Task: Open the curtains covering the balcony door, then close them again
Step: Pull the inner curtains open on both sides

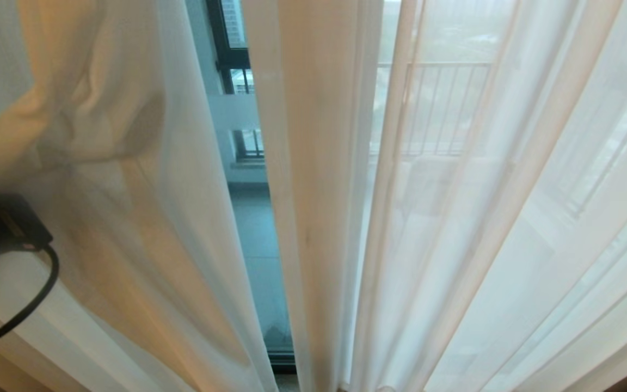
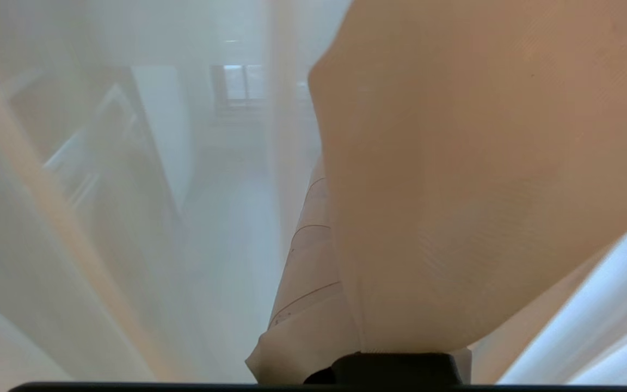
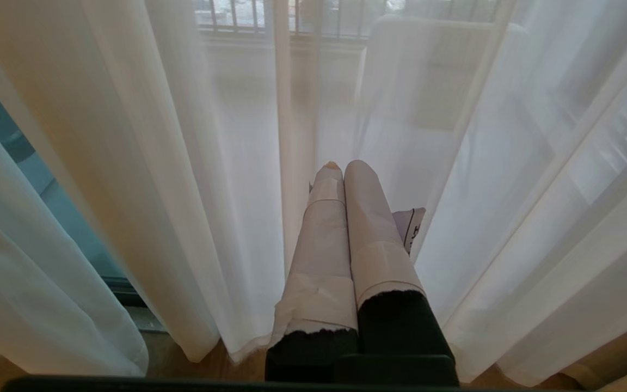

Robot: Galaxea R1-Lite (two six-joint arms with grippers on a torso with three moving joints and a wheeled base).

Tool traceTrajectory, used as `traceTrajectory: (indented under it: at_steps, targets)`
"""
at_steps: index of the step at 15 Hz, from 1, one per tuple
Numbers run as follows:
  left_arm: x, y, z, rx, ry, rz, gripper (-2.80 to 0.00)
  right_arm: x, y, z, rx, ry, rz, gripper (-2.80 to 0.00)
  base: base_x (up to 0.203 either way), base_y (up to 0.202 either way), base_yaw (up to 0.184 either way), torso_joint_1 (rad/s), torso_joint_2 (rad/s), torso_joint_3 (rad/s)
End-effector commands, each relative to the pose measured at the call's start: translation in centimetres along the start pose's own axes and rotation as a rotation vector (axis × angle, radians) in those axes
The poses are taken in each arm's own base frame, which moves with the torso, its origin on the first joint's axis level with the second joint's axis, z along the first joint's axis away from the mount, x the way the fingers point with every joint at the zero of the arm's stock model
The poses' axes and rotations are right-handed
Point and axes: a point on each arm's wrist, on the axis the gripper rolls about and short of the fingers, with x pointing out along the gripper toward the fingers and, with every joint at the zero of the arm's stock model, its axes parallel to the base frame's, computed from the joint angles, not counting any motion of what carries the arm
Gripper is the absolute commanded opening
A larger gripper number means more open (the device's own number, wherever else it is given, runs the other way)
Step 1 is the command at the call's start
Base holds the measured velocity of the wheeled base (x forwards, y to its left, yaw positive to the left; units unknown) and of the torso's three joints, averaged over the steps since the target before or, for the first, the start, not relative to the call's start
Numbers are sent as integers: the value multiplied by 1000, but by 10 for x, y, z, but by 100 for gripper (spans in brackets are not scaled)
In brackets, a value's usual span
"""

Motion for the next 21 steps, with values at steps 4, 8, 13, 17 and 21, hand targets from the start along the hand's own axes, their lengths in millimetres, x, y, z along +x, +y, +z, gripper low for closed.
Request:
traceTrajectory:
  at_steps: [4,8,13,17,21]
  targets:
    - [5,0,-2,0,12,-2,-280,0,0,0,-1,0,0,-280,0,184,2,3,1,4]
    - [7,0,-3,-2,17,-1,-280,0,0,0,-1,0,0,-280,0,181,4,0,4,2]
    - [8,0,-4,-2,21,0,-280,0,0,0,-1,0,0,-280,0,184,1,1,3,2]
    - [8,0,-4,-2,20,0,-280,0,0,0,-1,0,0,-280,0,179,1,3,2,2]
    - [8,-1,-4,0,19,-7,-280,0,0,0,-1,0,0,-280,0,183,2,5,2,2]
